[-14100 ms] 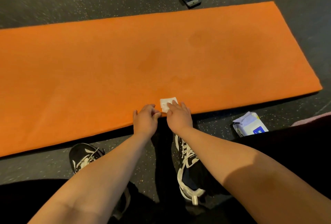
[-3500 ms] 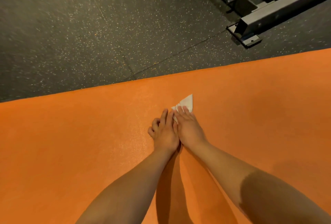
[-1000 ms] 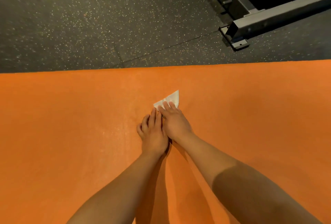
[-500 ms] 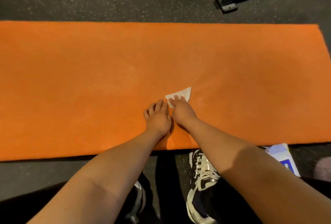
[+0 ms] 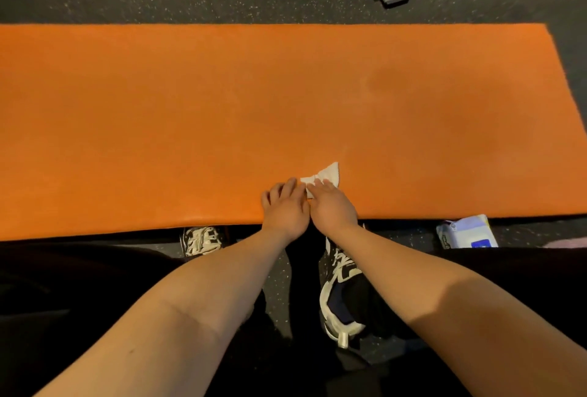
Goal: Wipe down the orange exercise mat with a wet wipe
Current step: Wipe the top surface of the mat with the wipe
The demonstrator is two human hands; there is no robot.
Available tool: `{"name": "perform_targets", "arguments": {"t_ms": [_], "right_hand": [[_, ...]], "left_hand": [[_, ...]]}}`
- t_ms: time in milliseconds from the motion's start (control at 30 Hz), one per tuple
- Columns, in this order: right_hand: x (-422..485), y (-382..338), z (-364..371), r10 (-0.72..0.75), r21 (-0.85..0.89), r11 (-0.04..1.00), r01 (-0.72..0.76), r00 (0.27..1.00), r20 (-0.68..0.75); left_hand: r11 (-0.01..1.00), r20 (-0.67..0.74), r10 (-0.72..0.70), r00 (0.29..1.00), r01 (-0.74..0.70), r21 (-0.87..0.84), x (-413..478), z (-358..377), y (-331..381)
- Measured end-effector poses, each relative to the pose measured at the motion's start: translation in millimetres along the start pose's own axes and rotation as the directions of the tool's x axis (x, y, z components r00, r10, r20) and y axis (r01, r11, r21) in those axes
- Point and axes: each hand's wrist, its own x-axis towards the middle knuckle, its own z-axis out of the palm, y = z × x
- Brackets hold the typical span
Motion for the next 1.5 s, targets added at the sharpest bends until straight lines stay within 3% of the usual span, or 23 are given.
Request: {"name": "perform_targets", "arguments": {"t_ms": [167,367,533,700,900,1100,1267,1500], "right_hand": [[-13.0,27.9,-10.7,0.159,-0.042,0.986,-0.164,0.982,-0.106],[-23.2,15.2,2.3,-0.031,-0.041,0.999,0.029,0.998,-0.052],[-23.8,29.7,-10.0,0.125,-0.068,0.989,-0.132,0.988,-0.088],[-26.9,16.5,-2.1,0.048,-0.004,0.999,-0.048,0.997,-0.056],[-27.3,27.5,-17.2,0.129,-0.013,0.992,-0.129,0.991,-0.02],[-20.0,16.7,-22.7,0.082,0.07,0.994,-0.08,0.996,-0.033],[-10.7,-12.8,-15.7,-0.056,0.14,0.989,0.053,0.998,0.02],[-9.1,-12.9,-11.2,-0.09,0.028,0.996,0.088,0.993,0.075]], "left_hand": [[0.997,0.07,0.035,0.997,-0.04,0.061,-8.0,5.3,2.6],[0.994,0.073,0.042,0.996,-0.049,0.093,-14.2,11.2,12.3],[0.986,0.065,0.088,0.994,-0.096,0.135,-13.8,13.7,16.3],[0.979,0.041,0.123,0.992,-0.128,0.16,-18.3,14.7,21.3],[0.983,0.017,0.118,0.993,-0.119,0.139,-14.1,6.2,27.1],[0.996,0.009,0.076,0.997,-0.076,0.039,-11.8,-8.5,28.8],[1.0,-0.055,-0.028,0.998,0.028,0.013,-18.3,-22.2,-4.8],[0.995,-0.017,-0.024,1.0,0.026,0.093,-22.0,-8.4,-8.3]]}}
